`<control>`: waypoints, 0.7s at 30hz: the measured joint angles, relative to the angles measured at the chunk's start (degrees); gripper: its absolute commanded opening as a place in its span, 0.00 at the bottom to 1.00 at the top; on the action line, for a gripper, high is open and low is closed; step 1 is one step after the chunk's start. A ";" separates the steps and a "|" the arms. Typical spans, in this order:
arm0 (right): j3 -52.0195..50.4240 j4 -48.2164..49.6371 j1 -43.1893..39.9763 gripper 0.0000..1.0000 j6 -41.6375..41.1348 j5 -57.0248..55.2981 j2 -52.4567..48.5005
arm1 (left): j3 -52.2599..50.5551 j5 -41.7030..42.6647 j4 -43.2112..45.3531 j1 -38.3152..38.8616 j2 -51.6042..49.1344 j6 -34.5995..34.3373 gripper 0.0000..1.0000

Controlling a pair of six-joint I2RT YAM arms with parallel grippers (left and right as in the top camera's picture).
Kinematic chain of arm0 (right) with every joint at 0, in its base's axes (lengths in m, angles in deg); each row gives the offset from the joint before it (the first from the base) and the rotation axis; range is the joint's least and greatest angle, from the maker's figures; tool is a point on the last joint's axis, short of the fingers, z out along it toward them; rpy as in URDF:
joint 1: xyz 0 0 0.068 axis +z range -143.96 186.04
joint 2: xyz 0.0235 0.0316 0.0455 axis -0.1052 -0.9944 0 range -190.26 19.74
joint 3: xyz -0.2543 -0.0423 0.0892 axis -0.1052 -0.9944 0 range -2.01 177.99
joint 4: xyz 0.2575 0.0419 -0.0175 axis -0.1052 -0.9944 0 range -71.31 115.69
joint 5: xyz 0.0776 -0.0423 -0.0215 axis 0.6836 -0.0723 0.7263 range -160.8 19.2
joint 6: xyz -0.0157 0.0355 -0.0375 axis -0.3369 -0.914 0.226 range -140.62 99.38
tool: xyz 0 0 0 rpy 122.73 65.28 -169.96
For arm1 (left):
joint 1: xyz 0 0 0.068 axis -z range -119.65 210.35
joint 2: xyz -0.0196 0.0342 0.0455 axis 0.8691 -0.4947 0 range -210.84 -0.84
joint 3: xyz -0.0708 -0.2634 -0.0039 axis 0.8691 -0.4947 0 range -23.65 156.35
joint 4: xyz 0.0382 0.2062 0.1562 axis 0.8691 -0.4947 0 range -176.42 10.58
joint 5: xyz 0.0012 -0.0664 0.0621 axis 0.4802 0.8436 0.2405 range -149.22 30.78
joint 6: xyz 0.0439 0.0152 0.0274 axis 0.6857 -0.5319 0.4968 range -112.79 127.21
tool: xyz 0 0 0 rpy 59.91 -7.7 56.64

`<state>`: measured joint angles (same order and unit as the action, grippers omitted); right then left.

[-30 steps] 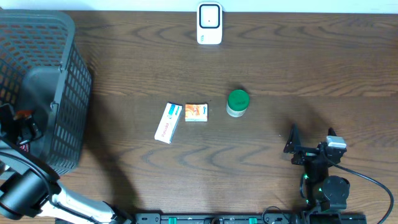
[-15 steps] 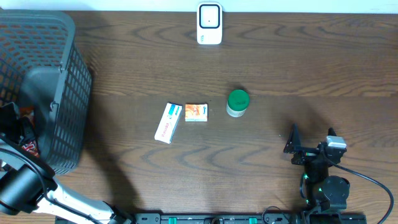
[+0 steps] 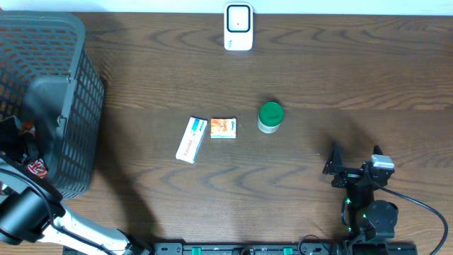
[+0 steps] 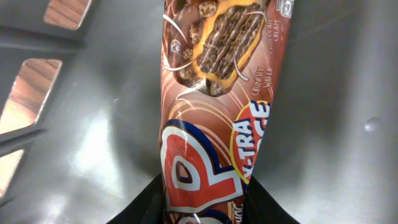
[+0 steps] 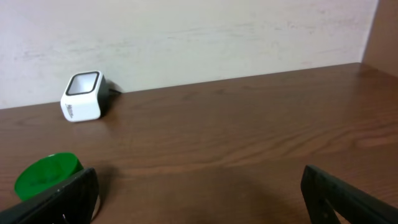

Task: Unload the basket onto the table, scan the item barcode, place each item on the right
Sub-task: 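Reach into the basket and grasp the red Top chocolate bar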

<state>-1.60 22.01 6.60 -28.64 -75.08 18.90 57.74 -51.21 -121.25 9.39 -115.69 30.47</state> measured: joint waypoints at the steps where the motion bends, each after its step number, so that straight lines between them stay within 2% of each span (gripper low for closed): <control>1: 0.00 0.00 0.00 0.99 0.00 0.00 0.00 | 0.00 0.63 0.02 0.02 0.15 -0.79 0.27; 7: 0.00 0.02 0.00 0.99 0.00 -0.02 0.00 | -0.52 7.21 -0.61 0.07 4.72 -3.61 0.27; 13: 0.00 0.02 0.00 0.99 0.00 0.00 0.00 | -0.52 17.18 -0.22 0.04 21.22 -5.09 0.27; 21: 0.00 0.00 0.00 0.99 0.00 0.00 0.00 | -0.50 31.39 -0.22 0.07 37.86 -8.44 0.27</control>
<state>-1.60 22.01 6.60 -28.64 -75.08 18.90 57.23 -19.82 -121.46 9.46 -77.84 22.04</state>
